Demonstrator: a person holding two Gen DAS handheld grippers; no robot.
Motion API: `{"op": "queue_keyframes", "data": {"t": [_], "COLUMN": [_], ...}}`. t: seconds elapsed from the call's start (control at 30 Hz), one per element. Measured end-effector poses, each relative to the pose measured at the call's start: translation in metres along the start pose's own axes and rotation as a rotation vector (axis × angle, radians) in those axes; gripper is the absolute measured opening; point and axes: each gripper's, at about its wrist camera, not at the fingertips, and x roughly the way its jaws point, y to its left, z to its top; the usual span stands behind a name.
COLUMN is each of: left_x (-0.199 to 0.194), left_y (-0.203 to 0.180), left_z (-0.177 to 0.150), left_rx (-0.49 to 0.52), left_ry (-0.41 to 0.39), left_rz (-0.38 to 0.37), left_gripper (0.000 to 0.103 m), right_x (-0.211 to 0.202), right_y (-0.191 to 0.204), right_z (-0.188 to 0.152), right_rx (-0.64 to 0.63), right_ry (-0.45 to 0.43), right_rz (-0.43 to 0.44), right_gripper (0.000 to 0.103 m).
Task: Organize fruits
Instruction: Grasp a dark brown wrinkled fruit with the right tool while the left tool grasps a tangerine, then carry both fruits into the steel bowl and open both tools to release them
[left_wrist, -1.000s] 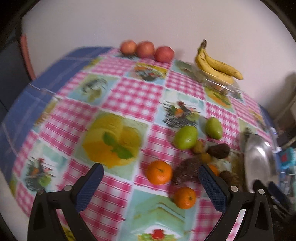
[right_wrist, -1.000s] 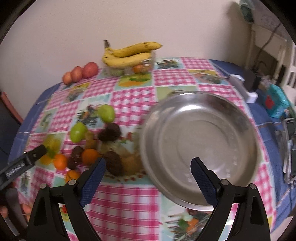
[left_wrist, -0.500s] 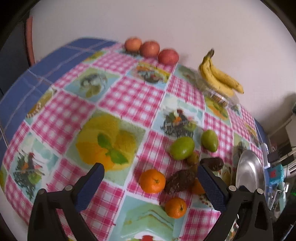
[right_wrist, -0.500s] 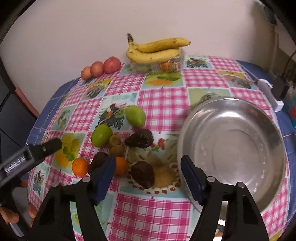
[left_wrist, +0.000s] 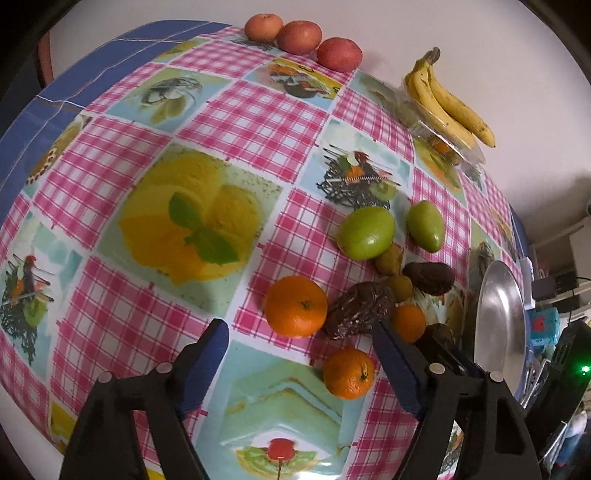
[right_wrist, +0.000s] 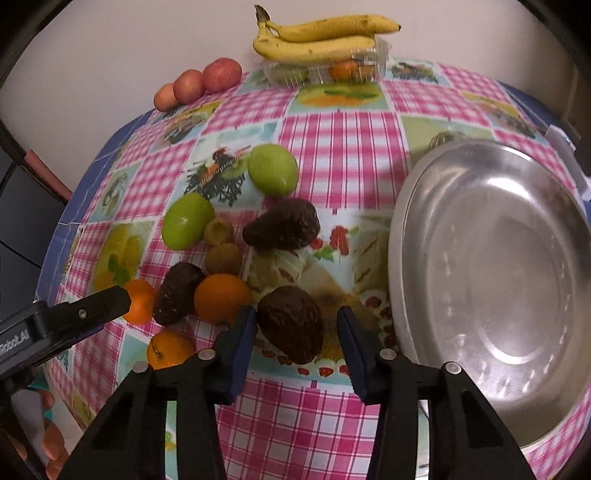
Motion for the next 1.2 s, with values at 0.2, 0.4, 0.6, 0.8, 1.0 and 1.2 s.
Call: {"op": "queue_keyframes", "data": {"t": [0.2, 0.4, 0.6, 0.8, 1.0, 1.2], "left_x": [-0.001, 0.005, 0.009, 0.014, 0.014, -0.002], "left_y": [-0.003, -0.011, -0.019, -0.027, -0.026, -0.028], "left_z": [-0.003, -0.005, -0.01, -0.015, -0.018, -0.018], "left_rx": [0.015, 0.034, 0.053, 0.085, 0.081, 0.075], "left_ry": [0.025, 0.062, 0.095, 0.119, 0.119, 0.073], "left_rz": [-0.025, -0.047, -0.071, -0.071, -0.071, -0.134], "left_gripper": [0.079, 0.064, 0.051, 0.04, 0.035, 0.034], "right_x": [-0.011, -0.05, -0.072, -0.074, -0.079, -0.088], "right_y": [-0.003, -0.015, -0.038, -0.052, -0.057, -0.074], "right_z": [-0.002, -0.004, -0.006, -0.009, -0.009, -0.008], "right_rx": [0.015, 0.057, 0.118, 0.164, 0.18, 0.229], "right_ry": [-0.022, -0.128, -0.196, -0.197, -0.213, -0.242], "right_rz": [0.004, -0.024, -0.062, -0.063, -0.071, -0.122], "right_gripper": [0.038, 0.038, 0.038, 0.038, 0.038, 0.038]}}
